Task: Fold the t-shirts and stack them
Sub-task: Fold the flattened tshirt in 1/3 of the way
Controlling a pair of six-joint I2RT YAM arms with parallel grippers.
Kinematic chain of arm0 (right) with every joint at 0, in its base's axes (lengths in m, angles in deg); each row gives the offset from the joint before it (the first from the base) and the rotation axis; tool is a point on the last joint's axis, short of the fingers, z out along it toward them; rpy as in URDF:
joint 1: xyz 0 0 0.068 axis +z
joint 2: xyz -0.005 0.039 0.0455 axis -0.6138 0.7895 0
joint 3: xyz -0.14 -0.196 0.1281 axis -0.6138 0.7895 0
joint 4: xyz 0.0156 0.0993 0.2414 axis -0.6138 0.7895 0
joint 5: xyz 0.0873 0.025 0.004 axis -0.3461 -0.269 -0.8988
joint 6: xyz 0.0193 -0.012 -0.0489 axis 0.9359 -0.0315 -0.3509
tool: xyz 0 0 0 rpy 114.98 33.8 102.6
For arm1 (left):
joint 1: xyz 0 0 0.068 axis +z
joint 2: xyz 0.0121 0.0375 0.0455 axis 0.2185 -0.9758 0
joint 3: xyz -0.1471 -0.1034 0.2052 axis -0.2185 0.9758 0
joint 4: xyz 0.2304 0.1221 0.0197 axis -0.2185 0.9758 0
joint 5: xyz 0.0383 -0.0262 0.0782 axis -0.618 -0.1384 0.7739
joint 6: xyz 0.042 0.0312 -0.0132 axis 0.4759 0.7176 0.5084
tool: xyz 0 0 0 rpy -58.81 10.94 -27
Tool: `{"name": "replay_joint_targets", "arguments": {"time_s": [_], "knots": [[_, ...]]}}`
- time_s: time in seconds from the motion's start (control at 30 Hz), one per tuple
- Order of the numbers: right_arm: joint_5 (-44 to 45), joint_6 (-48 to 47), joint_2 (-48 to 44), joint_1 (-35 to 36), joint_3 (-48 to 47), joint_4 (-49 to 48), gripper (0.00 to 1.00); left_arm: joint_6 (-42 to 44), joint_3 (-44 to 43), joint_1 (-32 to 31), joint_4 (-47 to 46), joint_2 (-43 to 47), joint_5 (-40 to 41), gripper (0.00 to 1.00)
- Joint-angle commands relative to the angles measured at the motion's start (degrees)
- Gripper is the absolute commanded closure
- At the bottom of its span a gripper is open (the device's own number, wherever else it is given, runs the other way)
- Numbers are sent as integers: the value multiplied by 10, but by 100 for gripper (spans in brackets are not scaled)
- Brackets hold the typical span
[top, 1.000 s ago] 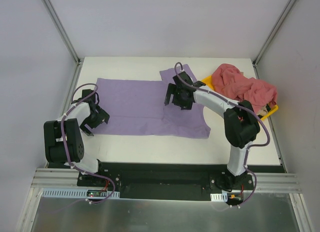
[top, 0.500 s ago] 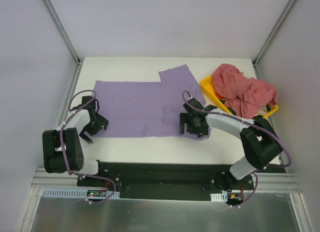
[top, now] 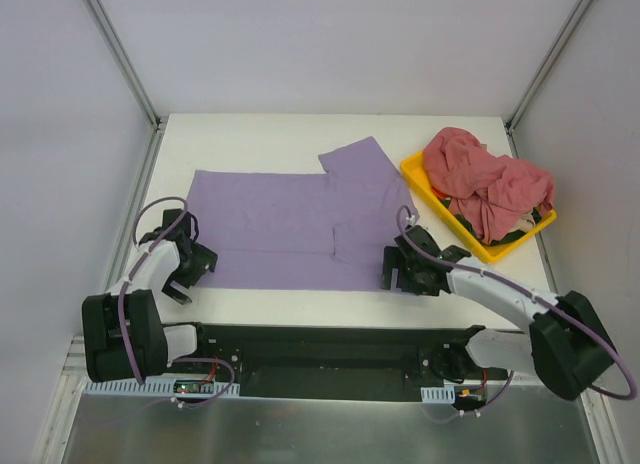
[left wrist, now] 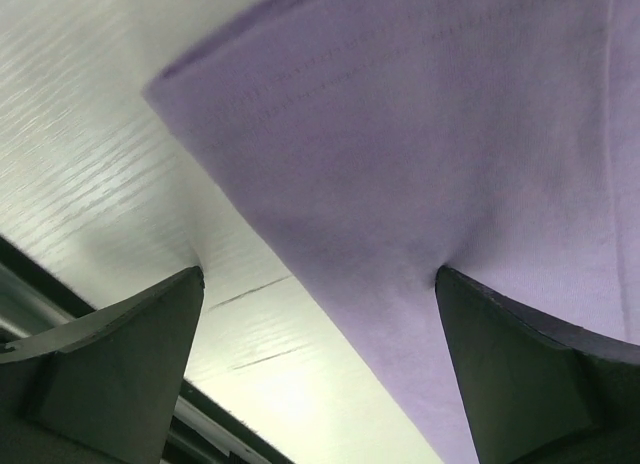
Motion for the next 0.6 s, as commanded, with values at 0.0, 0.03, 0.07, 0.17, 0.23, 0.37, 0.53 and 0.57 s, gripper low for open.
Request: {"name": "replay_joint_targets", "arguments": {"time_s": [0.0, 0.03, 0.07, 0.17, 0.23, 0.37, 0.53, 0.57], "knots": [[27, 36, -81, -9, 65, 63, 4, -25, 22, 6, 62, 69, -3, 1], [27, 46, -107, -10, 69, 70, 4, -30, 26, 5, 70, 91, -4, 1], [16, 43, -129, -11, 69, 75, 4, -43, 27, 5, 81, 116, 1, 1], [2, 34, -173, -11, 48, 88, 4, -53, 20, 5, 99, 191, 2, 1], [-4, 21, -198, -10, 30, 90, 4, -51, 6, 5, 107, 224, 1, 1], [-23, -18, -200, -8, 1, 49, 4, -46, -20, 4, 101, 247, -35, 1], [-36, -83, -74, -11, -86, -12, 4, 14, -63, -24, 0, 177, -140, 1], [-21, -89, -35, -14, -112, -13, 4, 16, -73, -38, -15, 150, -147, 1]]}}
